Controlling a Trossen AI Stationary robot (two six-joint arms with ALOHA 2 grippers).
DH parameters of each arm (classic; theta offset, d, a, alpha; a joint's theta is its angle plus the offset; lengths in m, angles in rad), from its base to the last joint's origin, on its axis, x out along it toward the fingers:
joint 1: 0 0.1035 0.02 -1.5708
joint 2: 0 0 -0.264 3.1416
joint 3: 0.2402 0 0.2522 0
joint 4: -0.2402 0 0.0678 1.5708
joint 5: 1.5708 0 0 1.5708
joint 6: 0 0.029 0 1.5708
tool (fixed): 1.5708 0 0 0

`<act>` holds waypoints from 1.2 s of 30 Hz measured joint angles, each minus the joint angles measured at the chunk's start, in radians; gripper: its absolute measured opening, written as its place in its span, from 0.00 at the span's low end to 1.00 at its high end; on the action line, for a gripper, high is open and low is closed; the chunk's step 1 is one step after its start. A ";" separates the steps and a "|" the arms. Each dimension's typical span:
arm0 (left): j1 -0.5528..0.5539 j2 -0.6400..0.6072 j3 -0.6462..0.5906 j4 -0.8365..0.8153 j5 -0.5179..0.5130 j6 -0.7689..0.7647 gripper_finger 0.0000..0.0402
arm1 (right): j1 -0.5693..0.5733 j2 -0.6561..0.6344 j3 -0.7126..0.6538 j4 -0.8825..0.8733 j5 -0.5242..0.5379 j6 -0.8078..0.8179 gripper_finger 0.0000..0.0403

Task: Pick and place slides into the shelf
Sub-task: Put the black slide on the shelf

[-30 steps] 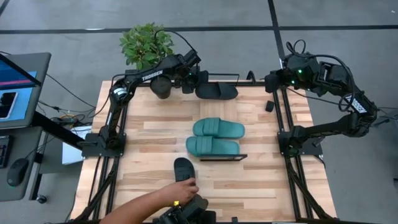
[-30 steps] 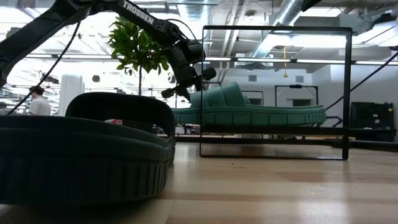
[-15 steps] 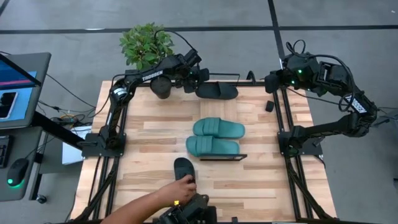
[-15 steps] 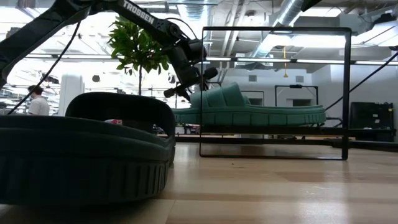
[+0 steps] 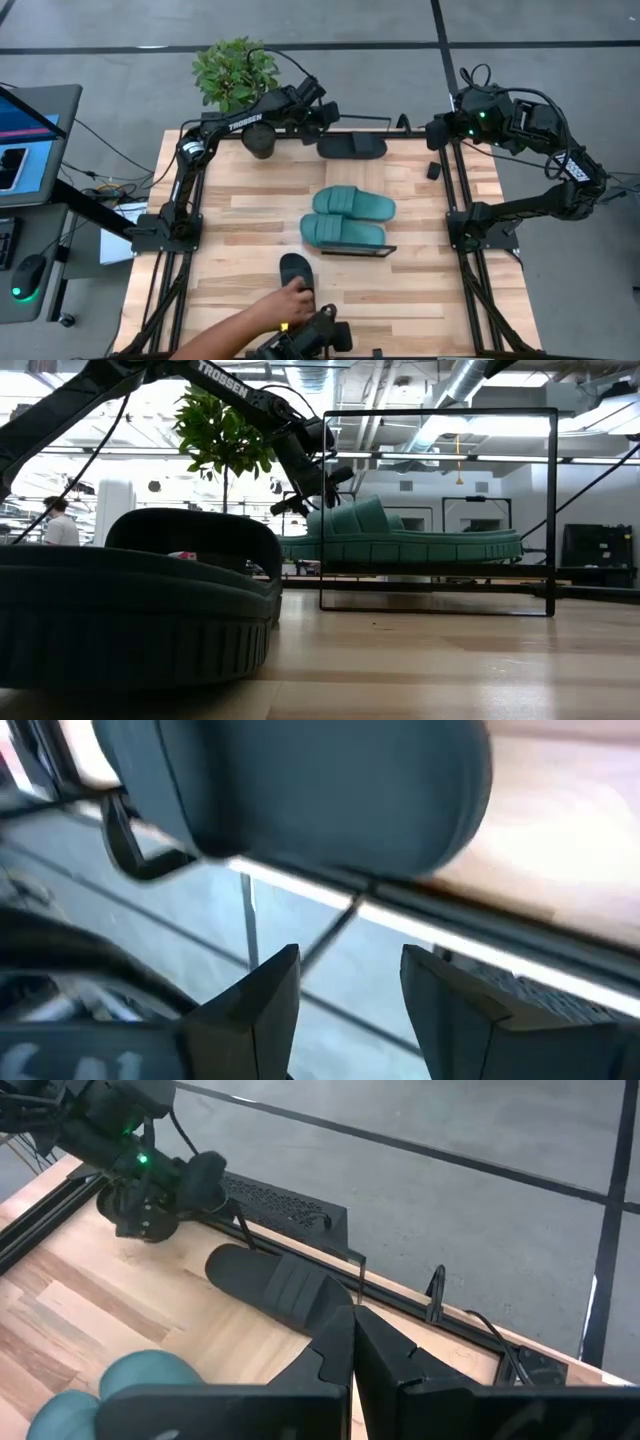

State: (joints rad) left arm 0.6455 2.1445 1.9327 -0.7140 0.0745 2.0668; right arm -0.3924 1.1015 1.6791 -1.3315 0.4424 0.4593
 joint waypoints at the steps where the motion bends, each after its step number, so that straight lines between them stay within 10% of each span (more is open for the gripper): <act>1: -0.003 0.000 0.000 0.009 -0.024 -0.014 0.41 | 0.003 0.000 0.000 0.000 0.000 -0.006 0.00; 8: -0.027 -0.012 0.001 -0.006 -0.201 -0.071 0.41 | 0.024 0.000 0.000 0.000 0.000 -0.047 0.00; 22: -0.146 -0.232 0.001 -0.253 -0.133 -0.470 0.41 | 0.088 0.000 0.000 0.000 0.000 -0.164 0.00; 36: -0.447 -0.497 0.001 -0.533 -0.107 -1.505 0.41 | 0.267 0.000 0.000 0.065 0.004 -0.282 0.00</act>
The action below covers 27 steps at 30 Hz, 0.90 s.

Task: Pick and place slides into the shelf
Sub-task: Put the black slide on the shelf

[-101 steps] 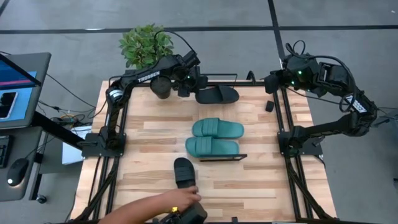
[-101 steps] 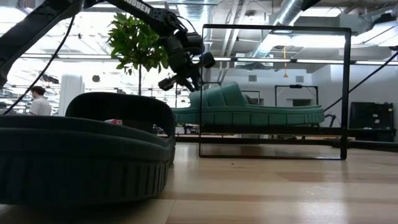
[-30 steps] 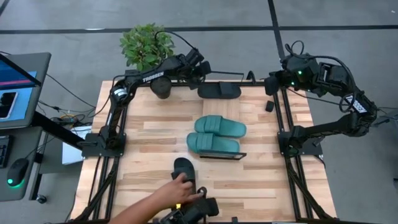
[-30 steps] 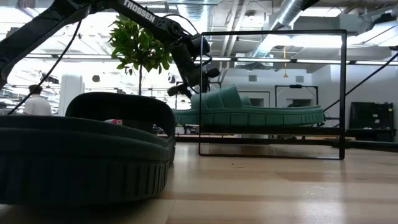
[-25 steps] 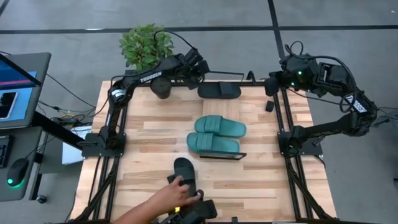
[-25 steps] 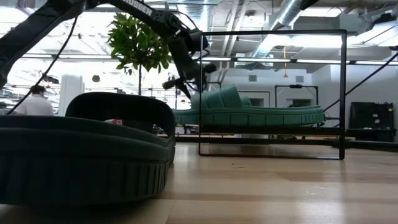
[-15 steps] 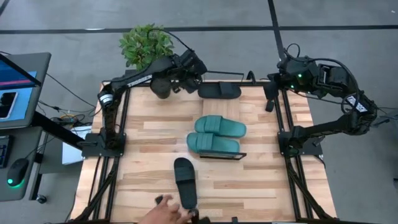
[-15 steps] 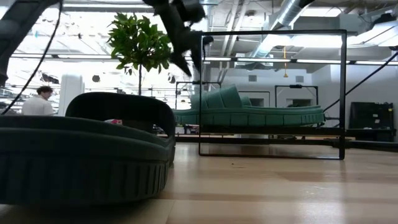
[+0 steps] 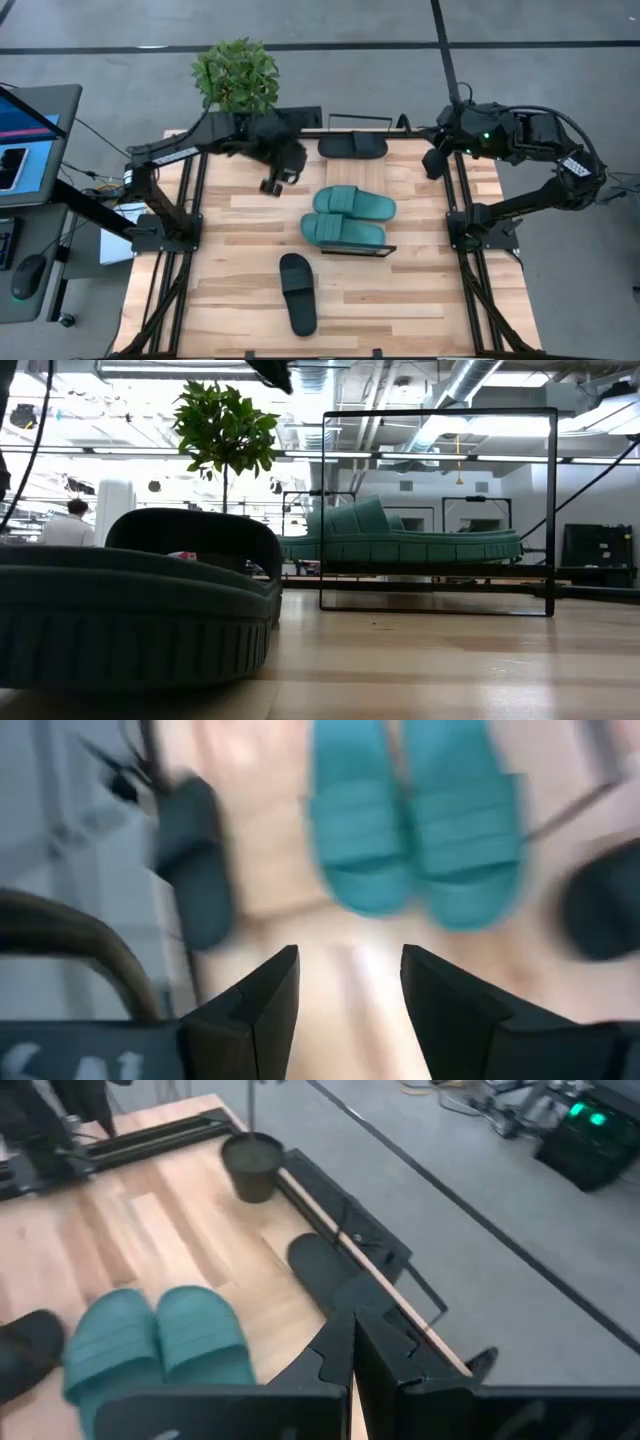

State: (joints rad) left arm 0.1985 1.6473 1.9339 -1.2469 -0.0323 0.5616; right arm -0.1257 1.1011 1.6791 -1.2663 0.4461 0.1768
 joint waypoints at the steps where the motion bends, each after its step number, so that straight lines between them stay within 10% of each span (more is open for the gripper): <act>1: -0.019 -0.009 0.000 -0.039 0.002 -0.083 0.41 | 0.016 0.000 0.000 0.000 0.000 0.002 0.00; 16: -0.410 -0.051 -0.001 -0.189 0.070 -0.725 0.39 | 0.295 -0.001 0.000 0.003 0.119 0.261 0.00; 27: -0.848 -0.094 -0.001 -0.177 -0.637 -1.217 0.28 | 0.653 0.011 -0.092 0.038 0.377 0.509 0.00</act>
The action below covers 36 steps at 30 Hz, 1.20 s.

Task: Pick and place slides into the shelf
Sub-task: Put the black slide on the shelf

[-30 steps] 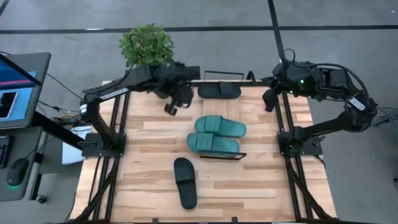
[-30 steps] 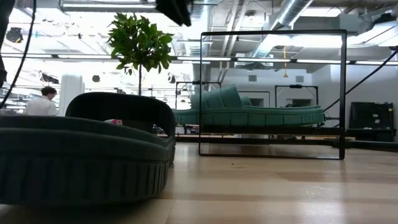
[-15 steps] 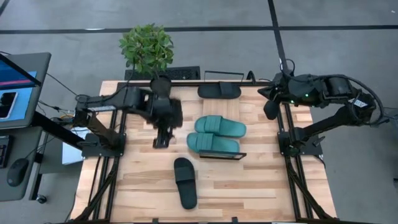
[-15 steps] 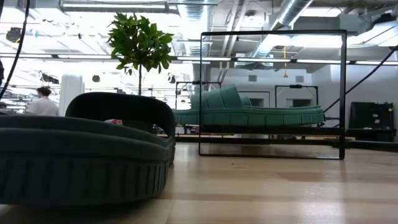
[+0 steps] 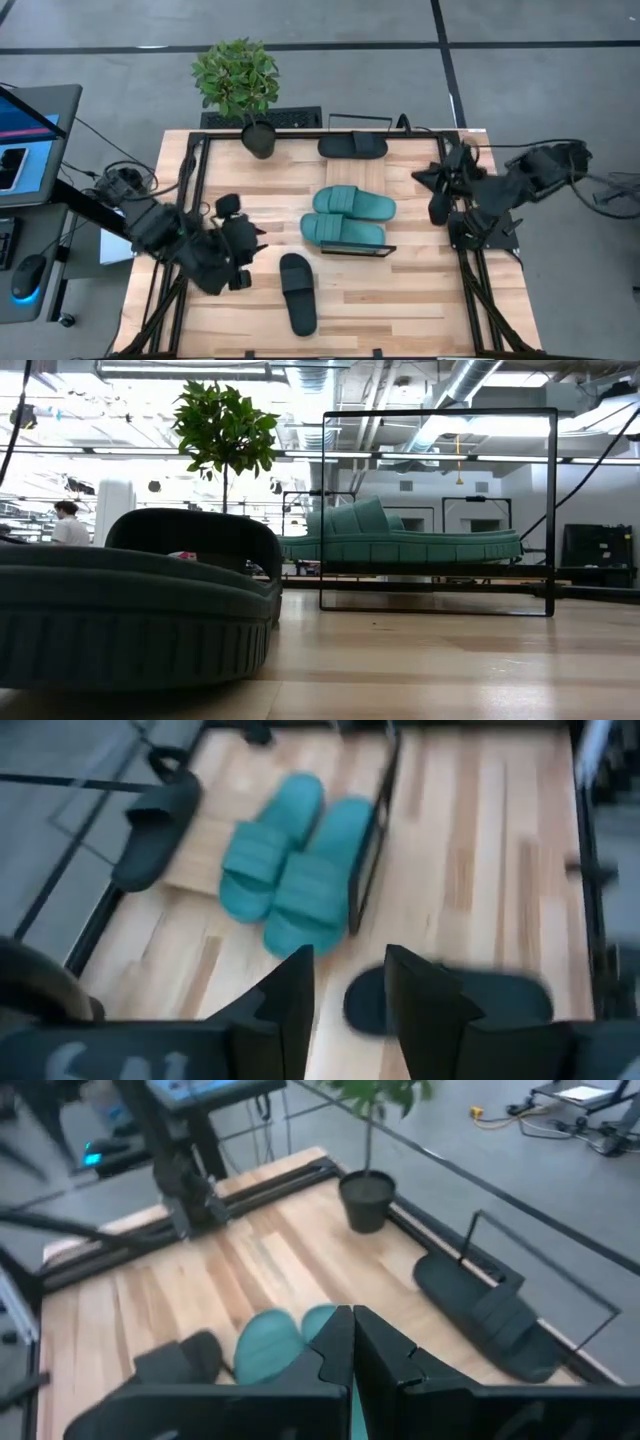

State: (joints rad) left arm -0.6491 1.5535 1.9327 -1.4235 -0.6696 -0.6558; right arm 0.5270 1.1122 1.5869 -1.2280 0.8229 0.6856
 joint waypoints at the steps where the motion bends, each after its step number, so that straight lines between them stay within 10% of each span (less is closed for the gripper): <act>1: -0.023 0.000 0.000 0.000 -0.039 -0.056 0.27 | 0.030 0.002 -0.021 0.001 0.012 0.018 0.00; 14: -0.085 0.159 0.000 0.050 -0.420 -0.585 0.24 | 0.268 0.001 -0.241 -0.008 0.185 0.162 0.00; 27: -0.029 0.398 0.000 0.288 -0.200 -1.144 0.24 | 0.317 0.000 -0.251 -0.187 0.169 0.155 0.00; 36: -0.083 0.412 0.000 0.476 0.054 -1.222 0.24 | 0.317 0.000 -0.251 -0.306 0.123 0.154 0.00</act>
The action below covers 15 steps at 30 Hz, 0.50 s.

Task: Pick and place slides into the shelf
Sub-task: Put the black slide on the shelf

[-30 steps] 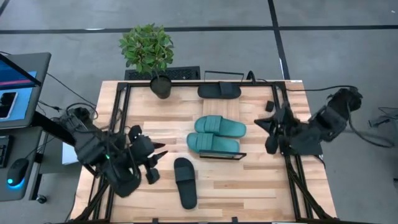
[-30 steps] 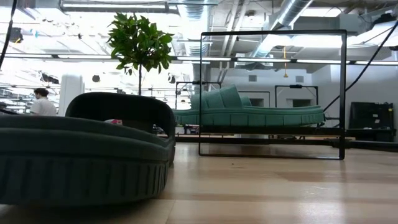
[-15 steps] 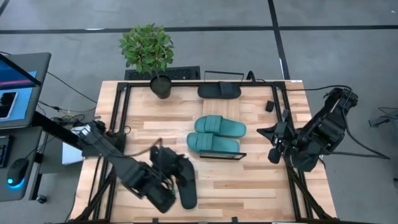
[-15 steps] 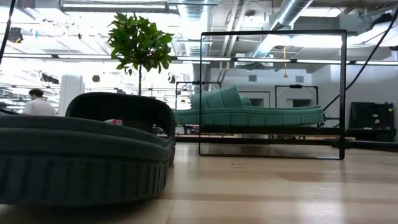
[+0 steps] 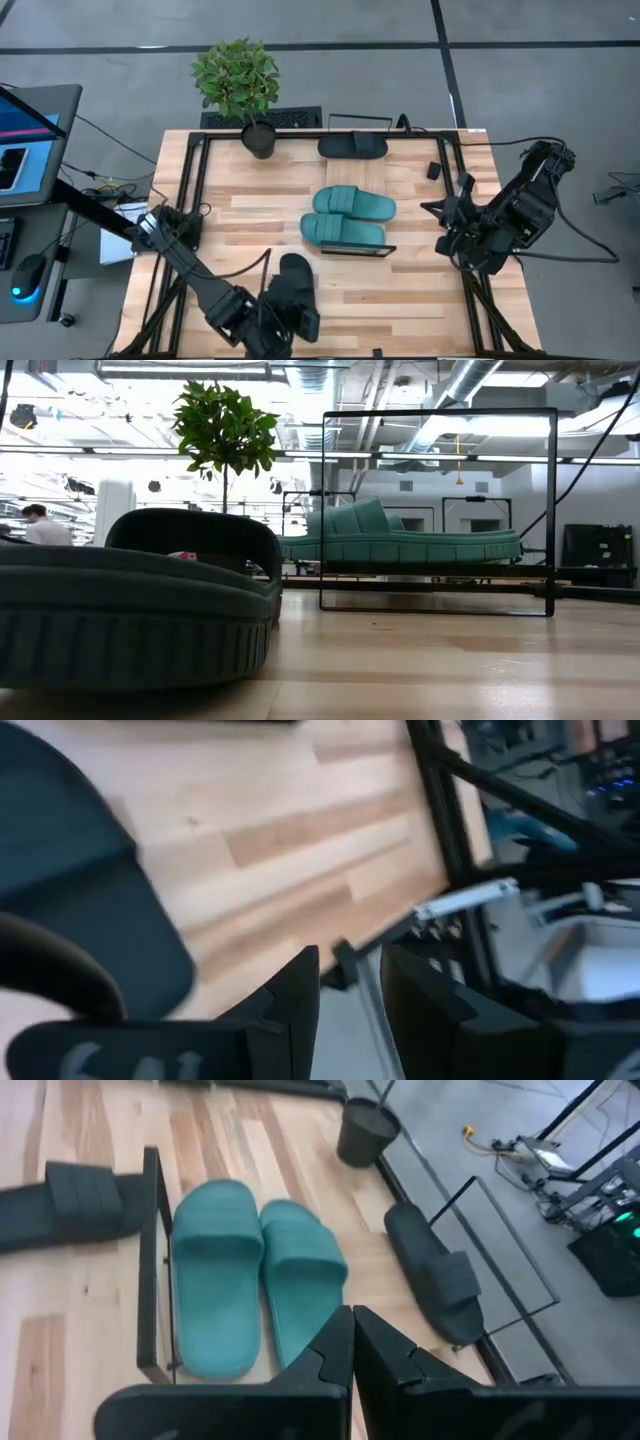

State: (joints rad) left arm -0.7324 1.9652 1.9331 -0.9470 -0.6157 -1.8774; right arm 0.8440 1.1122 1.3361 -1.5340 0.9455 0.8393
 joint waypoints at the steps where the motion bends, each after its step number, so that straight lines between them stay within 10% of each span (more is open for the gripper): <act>1: -0.003 0.000 0.000 0.022 0.002 0.000 0.24 | 0.000 0.000 0.000 -0.007 -0.008 0.000 0.00; 7: -0.004 0.000 0.000 0.092 0.145 0.053 0.24 | 0.009 0.000 0.000 -0.025 -0.050 -0.001 0.00; 15: 0.005 0.001 0.000 0.056 0.300 0.498 0.24 | 0.059 0.000 0.000 -0.030 -0.050 0.014 0.00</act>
State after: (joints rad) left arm -0.7270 1.9659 1.9331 -0.8909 -0.3159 -1.3794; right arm 0.9025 1.1122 1.3361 -1.5639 0.8957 0.8534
